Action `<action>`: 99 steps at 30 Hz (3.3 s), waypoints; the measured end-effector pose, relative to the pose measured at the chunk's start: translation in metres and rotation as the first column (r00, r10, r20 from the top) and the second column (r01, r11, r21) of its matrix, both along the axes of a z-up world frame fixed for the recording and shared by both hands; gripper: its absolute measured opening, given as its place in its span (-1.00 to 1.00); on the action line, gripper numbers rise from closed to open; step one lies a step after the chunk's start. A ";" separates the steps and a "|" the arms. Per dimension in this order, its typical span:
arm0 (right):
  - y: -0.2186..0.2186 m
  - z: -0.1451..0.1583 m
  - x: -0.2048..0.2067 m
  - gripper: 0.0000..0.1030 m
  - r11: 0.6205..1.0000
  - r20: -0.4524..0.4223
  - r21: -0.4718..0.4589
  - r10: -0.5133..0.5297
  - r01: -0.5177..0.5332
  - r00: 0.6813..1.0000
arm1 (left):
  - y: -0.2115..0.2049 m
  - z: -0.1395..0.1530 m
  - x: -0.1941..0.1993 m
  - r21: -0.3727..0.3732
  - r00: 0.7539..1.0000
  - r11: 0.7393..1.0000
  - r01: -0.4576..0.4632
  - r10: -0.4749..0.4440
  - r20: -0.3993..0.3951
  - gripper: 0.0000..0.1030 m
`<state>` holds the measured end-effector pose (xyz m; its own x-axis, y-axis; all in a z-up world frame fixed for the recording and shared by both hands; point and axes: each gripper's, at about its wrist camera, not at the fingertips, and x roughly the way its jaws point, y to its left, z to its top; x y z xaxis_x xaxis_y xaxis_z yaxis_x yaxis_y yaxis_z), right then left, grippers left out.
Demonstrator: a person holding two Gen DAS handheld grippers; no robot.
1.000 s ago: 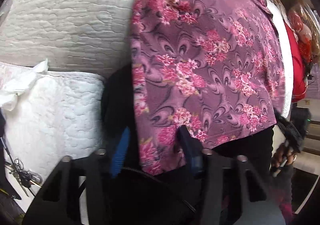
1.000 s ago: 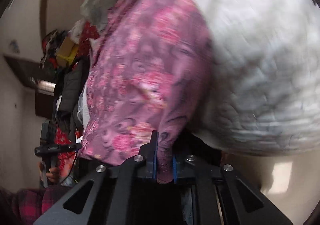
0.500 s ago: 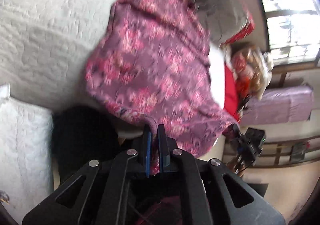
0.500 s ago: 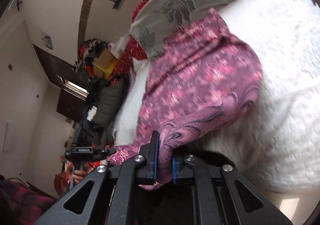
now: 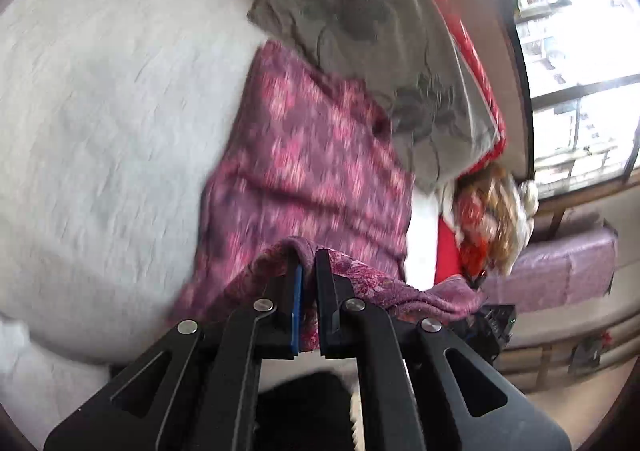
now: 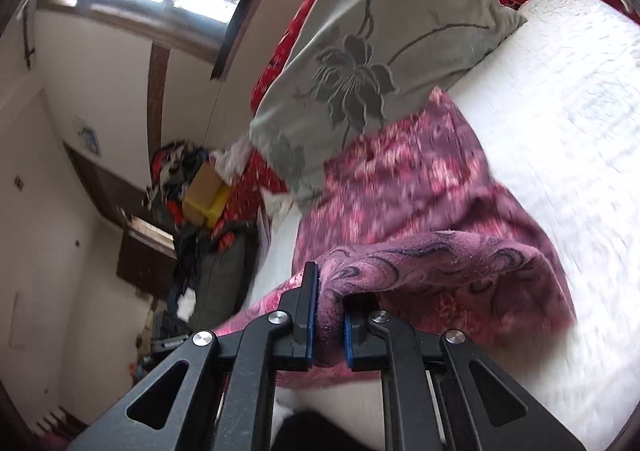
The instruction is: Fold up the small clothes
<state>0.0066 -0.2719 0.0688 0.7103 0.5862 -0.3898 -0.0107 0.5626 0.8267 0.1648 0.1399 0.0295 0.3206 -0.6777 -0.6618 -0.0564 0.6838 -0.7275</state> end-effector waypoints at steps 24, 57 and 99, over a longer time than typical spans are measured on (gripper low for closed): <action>-0.034 -0.071 0.204 -0.63 0.966 -0.272 0.056 -0.230 0.254 0.934 | 0.009 -0.059 0.214 -0.018 0.962 0.972 -0.235 0.230 -0.145 -0.91; -0.049 -0.042 0.219 -0.90 0.837 -0.145 -0.482 -0.367 0.258 0.919 | -0.032 -0.060 0.196 0.387 0.998 0.920 -0.060 0.060 0.011 -0.94; -0.034 -0.111 0.010 -0.83 0.923 -0.343 -0.167 -0.385 0.348 0.857 | -0.012 -0.060 -0.012 0.028 0.993 0.997 -0.067 0.069 -0.096 0.01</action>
